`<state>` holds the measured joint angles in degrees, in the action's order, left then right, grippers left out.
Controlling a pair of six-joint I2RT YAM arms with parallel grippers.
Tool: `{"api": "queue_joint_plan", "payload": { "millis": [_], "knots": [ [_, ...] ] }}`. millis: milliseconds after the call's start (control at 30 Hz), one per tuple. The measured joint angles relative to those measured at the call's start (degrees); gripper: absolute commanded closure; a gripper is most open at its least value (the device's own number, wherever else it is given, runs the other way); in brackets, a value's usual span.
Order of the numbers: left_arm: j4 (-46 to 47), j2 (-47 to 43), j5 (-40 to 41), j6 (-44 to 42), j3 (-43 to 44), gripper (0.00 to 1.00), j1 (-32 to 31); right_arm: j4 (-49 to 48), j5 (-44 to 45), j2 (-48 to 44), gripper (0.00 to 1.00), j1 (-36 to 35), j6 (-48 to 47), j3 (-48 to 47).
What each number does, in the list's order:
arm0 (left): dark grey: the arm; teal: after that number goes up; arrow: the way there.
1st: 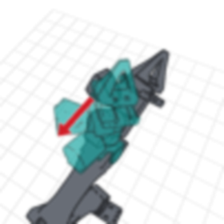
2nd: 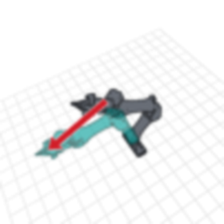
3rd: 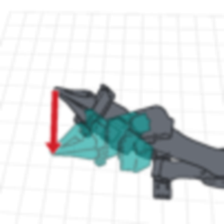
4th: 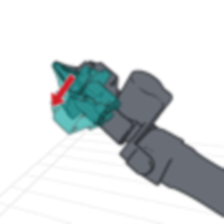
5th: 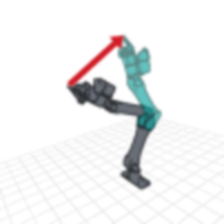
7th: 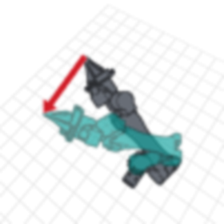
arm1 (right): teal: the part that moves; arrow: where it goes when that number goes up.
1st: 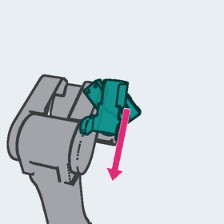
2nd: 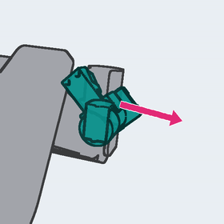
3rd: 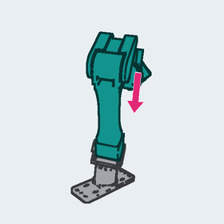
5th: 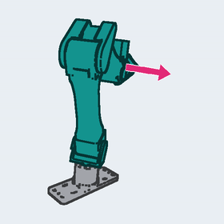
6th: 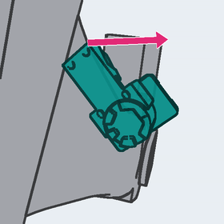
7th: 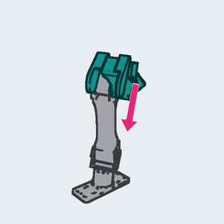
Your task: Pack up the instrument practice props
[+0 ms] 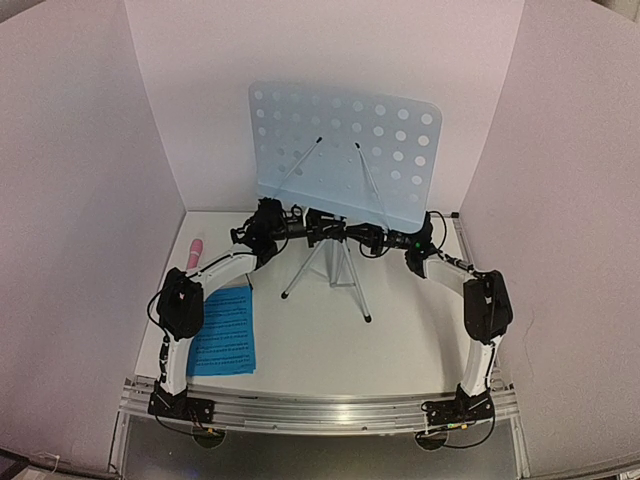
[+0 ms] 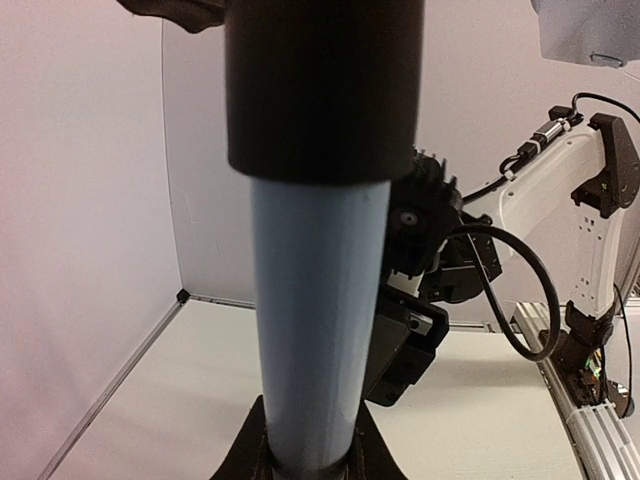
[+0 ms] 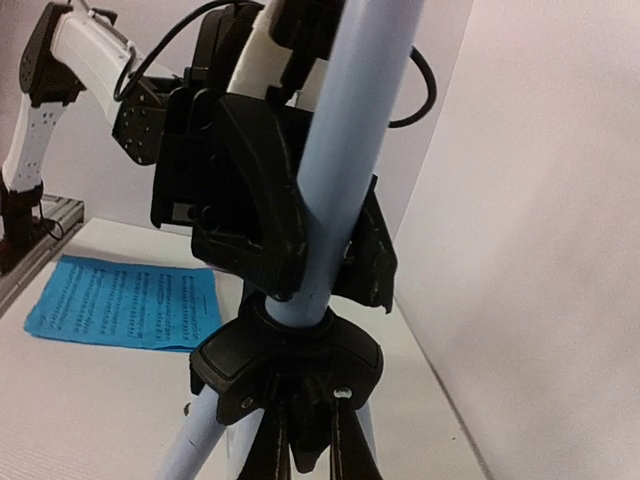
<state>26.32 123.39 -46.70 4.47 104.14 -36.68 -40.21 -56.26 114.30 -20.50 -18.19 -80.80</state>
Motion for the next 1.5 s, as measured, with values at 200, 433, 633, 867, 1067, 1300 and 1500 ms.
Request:
{"api": "queue_joint_plan", "payload": {
  "millis": [200,433,633,867,1067,1300,1500],
  "knots": [
    [-0.28,0.00,-0.20,-0.07,0.07,1.00,0.06,0.81,0.54,0.00,0.62,0.12,-10.26,0.06],
    [-0.32,0.02,-0.33,-0.17,0.11,1.00,0.34,2.95,6.11,-1.39,0.11,0.25,-5.54,3.60],
    [-0.30,0.02,-0.65,-0.20,0.11,1.00,0.36,4.76,13.76,-9.75,0.11,0.55,12.74,10.78],
    [0.10,0.04,-0.74,-0.20,0.11,1.00,0.39,21.24,19.26,-17.14,0.18,0.58,49.23,3.99],
    [0.24,0.09,-0.87,-0.20,0.11,1.00,0.41,36.30,17.02,-16.33,0.29,0.59,80.07,0.21],
    [0.89,0.13,-1.19,-0.17,-0.22,1.00,0.41,43.51,11.76,-10.45,0.40,0.30,100.75,-5.63],
    [1.25,0.13,-1.35,-0.12,-0.35,1.00,0.41,43.76,8.01,-8.03,0.43,0.06,111.16,-9.31]
  ]
}}
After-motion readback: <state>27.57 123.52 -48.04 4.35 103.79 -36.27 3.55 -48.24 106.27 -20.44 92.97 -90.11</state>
